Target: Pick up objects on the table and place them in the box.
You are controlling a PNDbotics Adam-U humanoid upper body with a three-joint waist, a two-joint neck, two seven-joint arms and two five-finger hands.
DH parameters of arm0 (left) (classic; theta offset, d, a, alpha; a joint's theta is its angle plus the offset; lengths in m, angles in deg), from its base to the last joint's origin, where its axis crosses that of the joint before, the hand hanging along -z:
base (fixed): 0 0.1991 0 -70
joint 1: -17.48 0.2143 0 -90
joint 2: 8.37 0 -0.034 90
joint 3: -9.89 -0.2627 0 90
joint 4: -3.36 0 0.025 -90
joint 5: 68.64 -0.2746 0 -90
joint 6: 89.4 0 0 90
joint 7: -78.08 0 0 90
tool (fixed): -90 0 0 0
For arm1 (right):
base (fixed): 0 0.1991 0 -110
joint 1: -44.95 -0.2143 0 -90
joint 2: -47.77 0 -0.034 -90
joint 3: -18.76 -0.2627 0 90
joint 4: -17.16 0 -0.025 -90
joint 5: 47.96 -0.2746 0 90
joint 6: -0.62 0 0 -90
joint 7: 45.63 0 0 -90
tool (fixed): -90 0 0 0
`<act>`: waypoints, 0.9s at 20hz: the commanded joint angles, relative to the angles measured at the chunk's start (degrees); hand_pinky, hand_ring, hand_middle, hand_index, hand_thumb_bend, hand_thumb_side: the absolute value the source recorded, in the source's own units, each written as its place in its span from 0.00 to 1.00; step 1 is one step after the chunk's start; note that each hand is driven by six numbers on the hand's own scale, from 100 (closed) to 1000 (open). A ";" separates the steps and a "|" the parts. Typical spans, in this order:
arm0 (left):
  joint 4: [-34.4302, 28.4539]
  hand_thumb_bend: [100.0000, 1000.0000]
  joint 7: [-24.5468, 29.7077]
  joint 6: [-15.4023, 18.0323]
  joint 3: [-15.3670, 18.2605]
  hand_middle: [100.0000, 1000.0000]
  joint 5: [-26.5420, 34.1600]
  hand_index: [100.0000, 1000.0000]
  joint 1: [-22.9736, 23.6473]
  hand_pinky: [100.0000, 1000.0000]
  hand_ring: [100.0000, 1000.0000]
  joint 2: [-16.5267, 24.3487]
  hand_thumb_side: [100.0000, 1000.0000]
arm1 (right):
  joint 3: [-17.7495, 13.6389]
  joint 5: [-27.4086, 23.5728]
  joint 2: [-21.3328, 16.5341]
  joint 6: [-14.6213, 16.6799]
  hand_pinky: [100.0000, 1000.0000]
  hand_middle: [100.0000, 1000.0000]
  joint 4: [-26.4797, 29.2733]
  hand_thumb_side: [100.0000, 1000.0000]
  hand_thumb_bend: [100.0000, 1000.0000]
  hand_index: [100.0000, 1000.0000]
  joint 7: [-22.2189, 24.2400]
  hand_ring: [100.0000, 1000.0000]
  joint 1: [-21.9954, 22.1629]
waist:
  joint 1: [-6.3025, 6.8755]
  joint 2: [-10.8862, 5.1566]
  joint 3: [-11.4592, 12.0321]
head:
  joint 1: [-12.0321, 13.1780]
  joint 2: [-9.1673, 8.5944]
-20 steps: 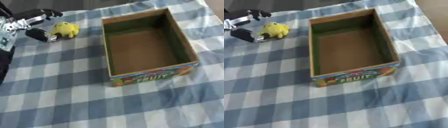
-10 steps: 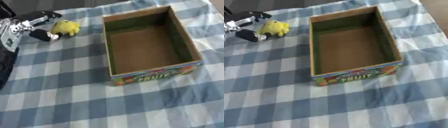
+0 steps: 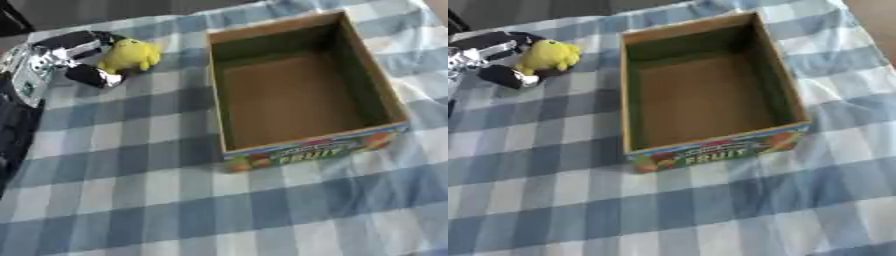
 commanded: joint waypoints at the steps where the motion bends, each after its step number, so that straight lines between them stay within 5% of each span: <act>1: 0.11 0.17 -1.56 -0.73 0.58 0.86 -2.08 0.98 -1.03 0.86 0.93 1.65 0.41 | -0.18 -0.44 -0.41 0.07 0.93 0.62 1.00 0.72 0.00 0.81 0.10 0.87 -0.42 | -0.25 -1.14 -0.10 | 0.41 -0.73; 11: 0.98 0.00 -13.47 -5.19 0.90 0.71 -7.62 0.78 -0.63 0.74 0.80 1.58 0.21 | -0.26 -0.56 -0.15 -0.18 0.93 0.62 1.00 0.71 0.00 0.81 0.19 0.87 -0.18 | -0.24 -0.83 -0.50 | 0.54 -0.63; 18: 1.77 0.00 -14.95 -4.83 -0.04 0.69 -7.67 0.74 -0.85 0.71 0.78 1.05 0.24 | -0.32 -0.50 -0.14 -0.37 0.93 0.62 1.00 0.70 0.00 0.81 0.24 0.87 0.02 | -0.29 -0.88 -0.40 | 0.42 -0.36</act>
